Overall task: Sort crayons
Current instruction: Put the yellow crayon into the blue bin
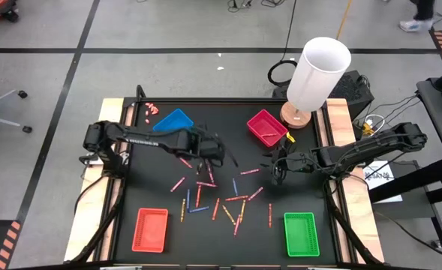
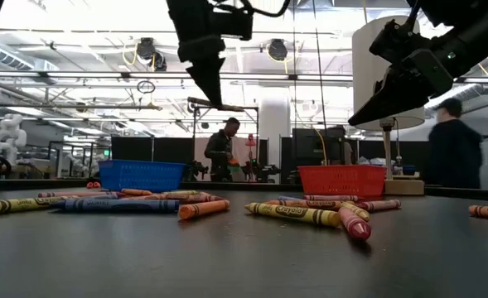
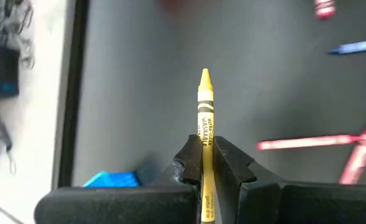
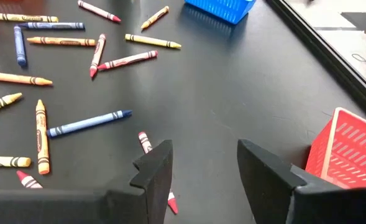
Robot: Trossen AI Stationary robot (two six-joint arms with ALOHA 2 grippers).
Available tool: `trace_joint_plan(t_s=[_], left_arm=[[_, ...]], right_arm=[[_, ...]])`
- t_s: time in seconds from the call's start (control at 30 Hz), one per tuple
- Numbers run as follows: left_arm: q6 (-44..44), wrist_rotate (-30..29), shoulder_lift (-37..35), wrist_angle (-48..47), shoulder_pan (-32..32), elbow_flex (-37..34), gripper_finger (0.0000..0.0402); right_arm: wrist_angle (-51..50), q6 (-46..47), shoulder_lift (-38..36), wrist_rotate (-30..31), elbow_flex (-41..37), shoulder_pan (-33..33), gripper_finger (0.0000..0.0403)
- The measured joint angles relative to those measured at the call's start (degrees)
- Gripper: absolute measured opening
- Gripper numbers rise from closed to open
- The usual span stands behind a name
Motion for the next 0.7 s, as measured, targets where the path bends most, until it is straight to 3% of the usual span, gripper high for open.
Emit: trace_joint_plan(t_s=[0.47,0.7], left_arm=[[-0.77,0.96,-3.77,-8.27,15.15,-0.05,0.0017],[-2.19,3.75,-3.74,-5.04,21.65,-6.70,0.0017]], right_arm=[[-0.19,-1.25,0.00,-0.04,-0.02,0.00,0.0167],[-0.21,-1.44,0.00,-0.04,-0.02,0.00,0.0167]])
